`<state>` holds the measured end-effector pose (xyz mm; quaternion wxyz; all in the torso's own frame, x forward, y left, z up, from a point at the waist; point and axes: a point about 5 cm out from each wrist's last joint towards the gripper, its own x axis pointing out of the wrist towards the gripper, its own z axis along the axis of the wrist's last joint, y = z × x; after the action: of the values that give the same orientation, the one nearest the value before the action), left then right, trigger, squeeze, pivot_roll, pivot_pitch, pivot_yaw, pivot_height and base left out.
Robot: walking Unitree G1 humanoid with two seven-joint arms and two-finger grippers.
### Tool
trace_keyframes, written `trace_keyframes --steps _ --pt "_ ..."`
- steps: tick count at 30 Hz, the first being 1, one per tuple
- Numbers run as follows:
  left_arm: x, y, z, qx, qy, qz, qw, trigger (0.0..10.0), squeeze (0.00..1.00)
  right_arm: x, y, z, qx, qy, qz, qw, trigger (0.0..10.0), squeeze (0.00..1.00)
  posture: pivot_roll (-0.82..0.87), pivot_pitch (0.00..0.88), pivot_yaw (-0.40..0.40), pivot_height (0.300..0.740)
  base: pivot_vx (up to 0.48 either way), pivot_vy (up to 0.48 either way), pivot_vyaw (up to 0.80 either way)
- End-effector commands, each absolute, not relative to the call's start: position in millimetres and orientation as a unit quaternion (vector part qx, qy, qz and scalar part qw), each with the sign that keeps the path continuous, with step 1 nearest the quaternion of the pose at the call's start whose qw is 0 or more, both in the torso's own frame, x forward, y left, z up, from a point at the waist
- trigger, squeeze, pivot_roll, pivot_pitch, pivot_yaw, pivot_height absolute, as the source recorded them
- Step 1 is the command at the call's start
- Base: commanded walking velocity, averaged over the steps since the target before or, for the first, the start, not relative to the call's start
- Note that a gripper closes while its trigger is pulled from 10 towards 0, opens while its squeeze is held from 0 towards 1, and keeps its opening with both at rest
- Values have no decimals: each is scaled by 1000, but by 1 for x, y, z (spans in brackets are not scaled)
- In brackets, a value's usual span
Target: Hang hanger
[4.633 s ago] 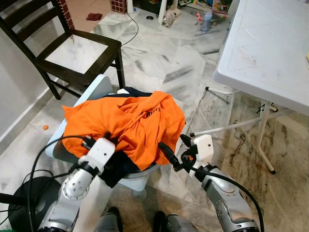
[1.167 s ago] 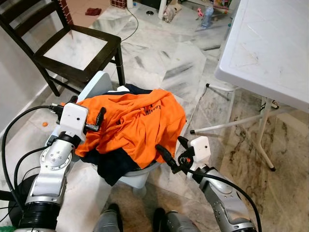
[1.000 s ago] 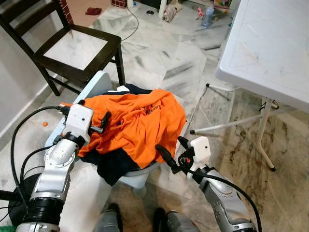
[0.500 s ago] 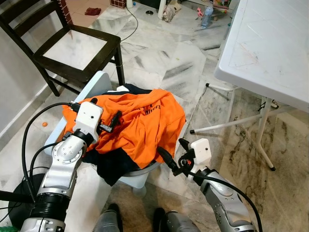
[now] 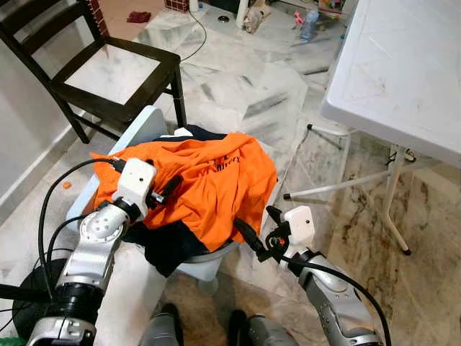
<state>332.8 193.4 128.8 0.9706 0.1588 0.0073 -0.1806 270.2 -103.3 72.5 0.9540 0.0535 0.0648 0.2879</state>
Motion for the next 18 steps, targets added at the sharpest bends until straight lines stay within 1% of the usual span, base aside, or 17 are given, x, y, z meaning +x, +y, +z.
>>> trace_keyframes --steps 1,9,18 --pt "333 196 128 159 8 -179 971 0 0 267 -105 70 51 67 285 955 10000 0 108 264 -89 740 0 0 0" --pt "338 194 130 160 5 -187 969 0 0 267 -105 70 50 67 284 955 10000 0 108 261 -87 740 0 0 0" --pt "335 190 123 149 17 -210 966 0 0 268 -105 70 50 68 286 954 10000 0 111 259 -88 740 0 0 0"
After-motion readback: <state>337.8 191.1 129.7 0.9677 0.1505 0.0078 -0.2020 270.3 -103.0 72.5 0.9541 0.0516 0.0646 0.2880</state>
